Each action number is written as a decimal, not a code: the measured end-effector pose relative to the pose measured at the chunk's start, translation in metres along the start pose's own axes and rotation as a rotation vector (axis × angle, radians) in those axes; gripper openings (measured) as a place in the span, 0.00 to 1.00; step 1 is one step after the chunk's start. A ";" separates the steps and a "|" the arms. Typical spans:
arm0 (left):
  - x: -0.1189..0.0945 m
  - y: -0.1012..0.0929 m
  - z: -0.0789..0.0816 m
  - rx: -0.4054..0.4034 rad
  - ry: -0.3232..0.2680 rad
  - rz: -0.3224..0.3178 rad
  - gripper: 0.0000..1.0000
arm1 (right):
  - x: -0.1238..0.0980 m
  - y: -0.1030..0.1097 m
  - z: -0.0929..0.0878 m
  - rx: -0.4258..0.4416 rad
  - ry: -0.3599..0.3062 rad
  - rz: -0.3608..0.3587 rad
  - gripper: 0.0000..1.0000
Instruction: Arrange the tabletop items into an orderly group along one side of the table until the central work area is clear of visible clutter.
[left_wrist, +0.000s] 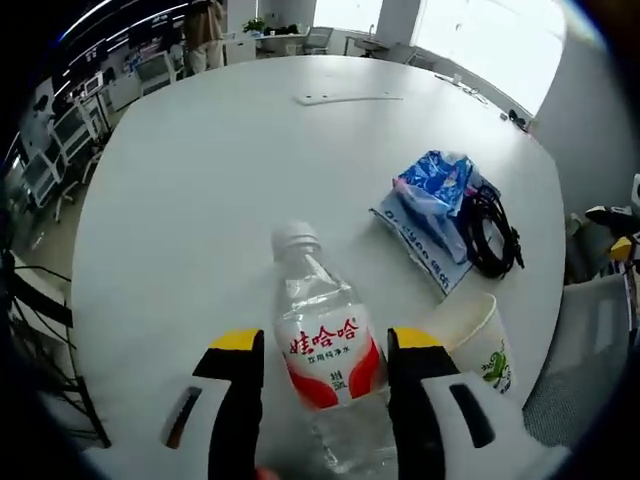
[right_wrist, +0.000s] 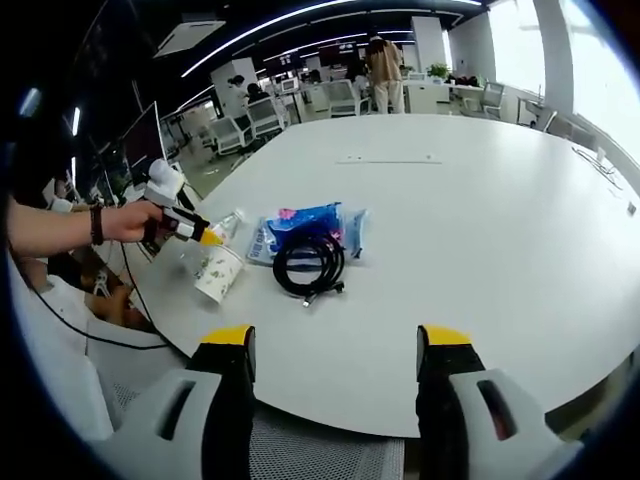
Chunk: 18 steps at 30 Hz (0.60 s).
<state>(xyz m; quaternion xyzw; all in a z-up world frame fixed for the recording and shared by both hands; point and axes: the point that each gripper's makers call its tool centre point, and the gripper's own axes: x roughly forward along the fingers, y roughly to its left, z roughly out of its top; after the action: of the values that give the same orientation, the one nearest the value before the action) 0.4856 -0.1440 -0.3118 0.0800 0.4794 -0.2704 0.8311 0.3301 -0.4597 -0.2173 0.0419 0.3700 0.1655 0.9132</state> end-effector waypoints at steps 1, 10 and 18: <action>0.000 -0.001 0.000 -0.001 0.007 -0.002 0.47 | 0.000 0.000 0.000 -0.001 0.001 0.000 0.64; -0.001 -0.002 -0.001 -0.021 0.025 0.013 0.41 | 0.001 0.004 0.002 -0.008 -0.003 0.009 0.64; -0.005 -0.003 0.000 -0.051 -0.002 0.032 0.36 | -0.001 0.005 0.004 -0.008 -0.011 0.013 0.64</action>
<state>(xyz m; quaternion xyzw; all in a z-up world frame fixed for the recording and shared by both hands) 0.4819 -0.1444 -0.3073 0.0660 0.4840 -0.2448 0.8375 0.3310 -0.4550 -0.2132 0.0416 0.3639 0.1727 0.9143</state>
